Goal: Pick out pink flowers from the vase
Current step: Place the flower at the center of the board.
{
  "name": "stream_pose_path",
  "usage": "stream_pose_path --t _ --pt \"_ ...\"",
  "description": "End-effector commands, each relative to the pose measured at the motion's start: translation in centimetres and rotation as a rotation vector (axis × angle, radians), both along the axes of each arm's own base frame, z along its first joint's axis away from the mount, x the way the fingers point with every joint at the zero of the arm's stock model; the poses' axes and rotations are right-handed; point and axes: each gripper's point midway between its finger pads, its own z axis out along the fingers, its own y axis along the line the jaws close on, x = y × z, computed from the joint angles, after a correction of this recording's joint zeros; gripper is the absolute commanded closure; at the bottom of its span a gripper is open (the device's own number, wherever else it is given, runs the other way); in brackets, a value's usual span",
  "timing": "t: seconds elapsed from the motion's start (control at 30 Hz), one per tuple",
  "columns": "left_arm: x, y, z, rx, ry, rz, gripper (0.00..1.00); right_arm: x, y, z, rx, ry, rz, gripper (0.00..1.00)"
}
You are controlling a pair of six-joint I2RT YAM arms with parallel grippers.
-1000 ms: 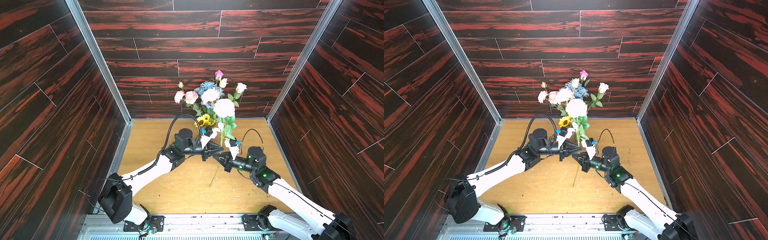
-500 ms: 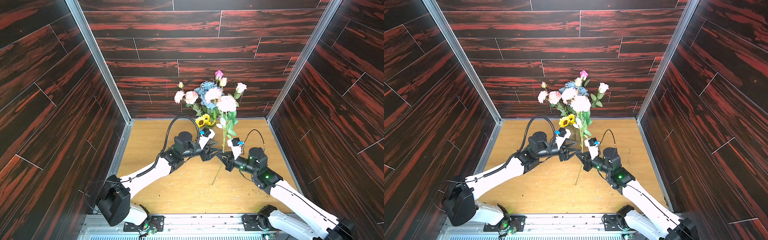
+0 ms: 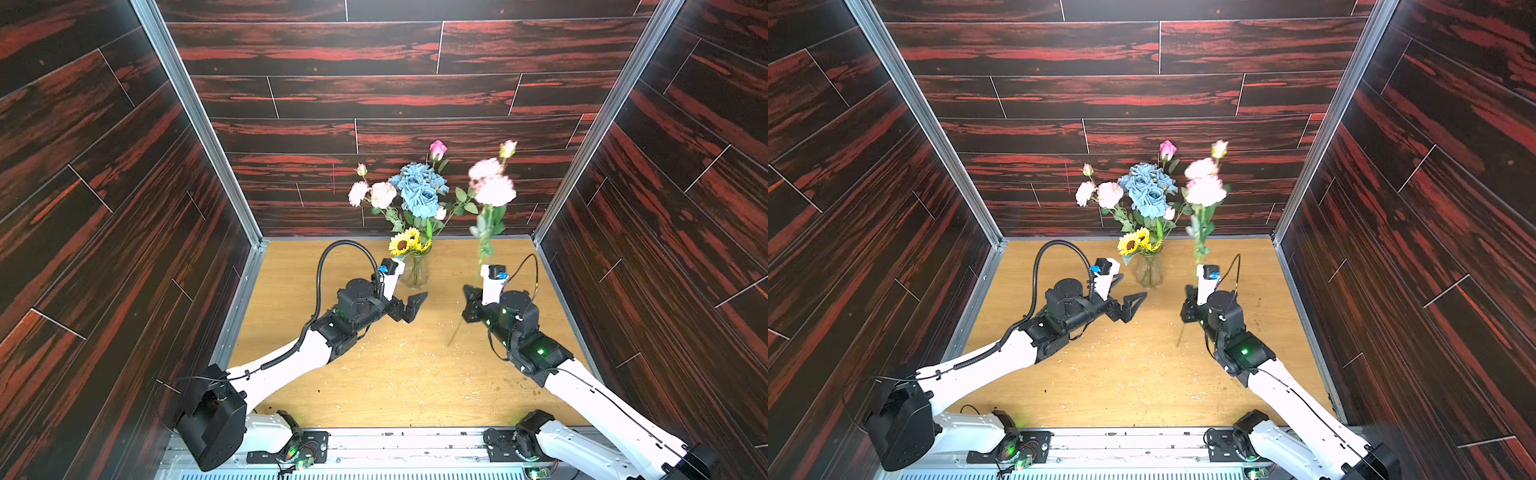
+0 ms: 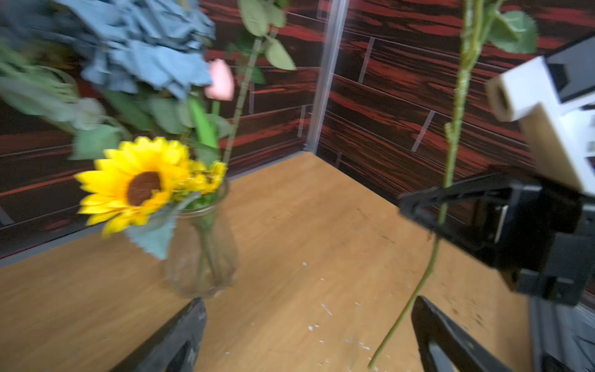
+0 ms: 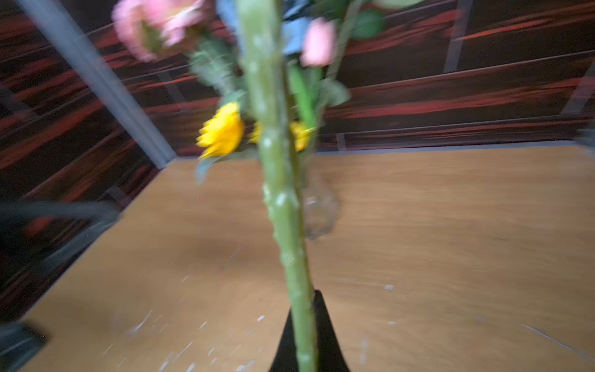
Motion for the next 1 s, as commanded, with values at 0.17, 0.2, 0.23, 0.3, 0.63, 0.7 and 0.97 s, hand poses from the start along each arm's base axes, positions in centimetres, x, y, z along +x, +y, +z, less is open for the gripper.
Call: stream_pose_path --t 0.17,0.2,0.23,0.3,0.63,0.7,0.97 --pt "2.6 4.2 0.2 -0.103 -0.021 0.293 0.00 3.4 -9.9 -3.7 0.075 0.239 -0.360 1.00" --pt "2.8 4.2 -0.2 -0.077 -0.007 0.300 0.00 3.8 -10.5 -4.8 0.111 0.294 -0.357 1.00" --pt "2.9 4.0 -0.6 -0.051 0.008 0.301 0.00 4.2 -10.8 -6.1 0.150 0.353 -0.339 1.00" --pt "3.1 3.8 -1.3 -0.031 0.034 0.302 0.00 5.0 -10.6 -8.3 0.265 0.471 -0.270 1.00" --pt "3.0 3.1 -2.8 -0.015 0.042 0.262 0.00 6.7 -6.2 -14.2 0.588 0.751 0.016 1.00" --pt "2.9 3.1 -2.9 -0.010 0.038 0.255 0.00 6.6 -5.5 -15.4 0.619 0.803 0.049 1.00" --pt "2.9 2.8 -4.0 0.004 0.059 0.247 0.00 5.0 -5.9 -20.2 0.570 0.917 0.008 1.00"
